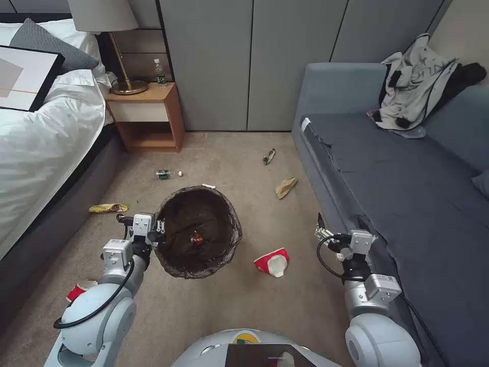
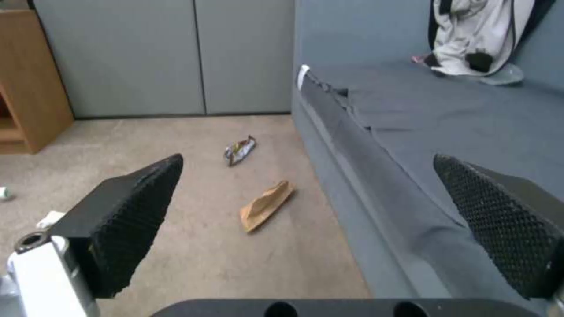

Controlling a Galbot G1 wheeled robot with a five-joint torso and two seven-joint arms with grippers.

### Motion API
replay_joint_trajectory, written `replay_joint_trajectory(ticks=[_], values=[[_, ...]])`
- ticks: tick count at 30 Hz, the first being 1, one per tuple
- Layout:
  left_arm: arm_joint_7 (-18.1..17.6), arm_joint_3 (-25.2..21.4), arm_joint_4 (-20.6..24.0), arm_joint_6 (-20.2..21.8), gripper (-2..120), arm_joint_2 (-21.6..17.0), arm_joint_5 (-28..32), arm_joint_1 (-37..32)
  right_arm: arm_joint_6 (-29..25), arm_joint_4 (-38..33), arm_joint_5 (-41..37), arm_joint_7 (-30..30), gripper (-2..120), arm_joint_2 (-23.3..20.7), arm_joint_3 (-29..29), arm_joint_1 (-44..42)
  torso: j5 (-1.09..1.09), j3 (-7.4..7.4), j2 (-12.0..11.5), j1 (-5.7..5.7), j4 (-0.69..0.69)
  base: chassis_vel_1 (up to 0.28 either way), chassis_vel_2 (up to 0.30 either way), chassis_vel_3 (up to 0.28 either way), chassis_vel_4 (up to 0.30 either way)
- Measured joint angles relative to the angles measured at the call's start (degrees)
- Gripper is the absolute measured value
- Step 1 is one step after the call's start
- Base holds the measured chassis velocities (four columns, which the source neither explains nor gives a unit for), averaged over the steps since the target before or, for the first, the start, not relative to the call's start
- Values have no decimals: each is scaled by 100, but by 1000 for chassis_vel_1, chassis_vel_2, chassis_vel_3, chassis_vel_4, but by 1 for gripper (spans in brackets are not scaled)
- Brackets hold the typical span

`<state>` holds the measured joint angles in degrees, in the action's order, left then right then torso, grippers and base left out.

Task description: Pick up the trash bin, then pick up the garbage from the floor and place it into the trash bin.

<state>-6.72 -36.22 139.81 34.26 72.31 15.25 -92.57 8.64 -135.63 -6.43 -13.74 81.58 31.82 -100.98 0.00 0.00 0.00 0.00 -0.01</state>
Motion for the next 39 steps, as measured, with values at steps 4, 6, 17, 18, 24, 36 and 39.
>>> replay_joint_trajectory(ticks=[4, 6, 17, 18, 24, 36, 39], values=[[-1, -26, 35, 15, 3, -19, 32, -2, 142, 50, -129, 129, 100, -2, 41, 84, 0, 0, 0, 0, 1, 0, 0, 0, 0], [-8, -37, 61, 32, 3, -38, 51, -2, 315, 149, -293, 307, 100, -23, 86, 232, 0, 0, 0, 0, 1, 0, 0, 0, 0], [-133, -68, 263, 156, 3, -48, 133, -65, 882, 571, -870, 680, 100, -467, 3, 555, 1, 0, 0, 0, 1, 0, 0, 0, 0], [-140, -69, 273, 158, 3, -44, 134, -70, 928, 602, -924, 697, 100, -498, -17, 578, 0, 0, 0, 0, 1, 0, 0, 0, 0], [-171, -88, 339, 182, 3, -49, 187, -76, 1271, 791, -1418, 733, 100, -667, -126, 723, 0, 0, 0, 0, 1, 0, 0, 0, 0], [-268, -120, 350, 277, 3, -116, 343, -60, 2049, 1518, -2780, 602, 100, -917, -425, 1215, 0, 0, 0, 0, 1, 0, 0, 0, 0], [-273, -117, 350, 288, 3, -120, 354, -56, 2134, 1683, -2956, 538, 100, -938, -478, 1332, 0, 0, 0, 0, 0, 0, 0, 0, 0]])
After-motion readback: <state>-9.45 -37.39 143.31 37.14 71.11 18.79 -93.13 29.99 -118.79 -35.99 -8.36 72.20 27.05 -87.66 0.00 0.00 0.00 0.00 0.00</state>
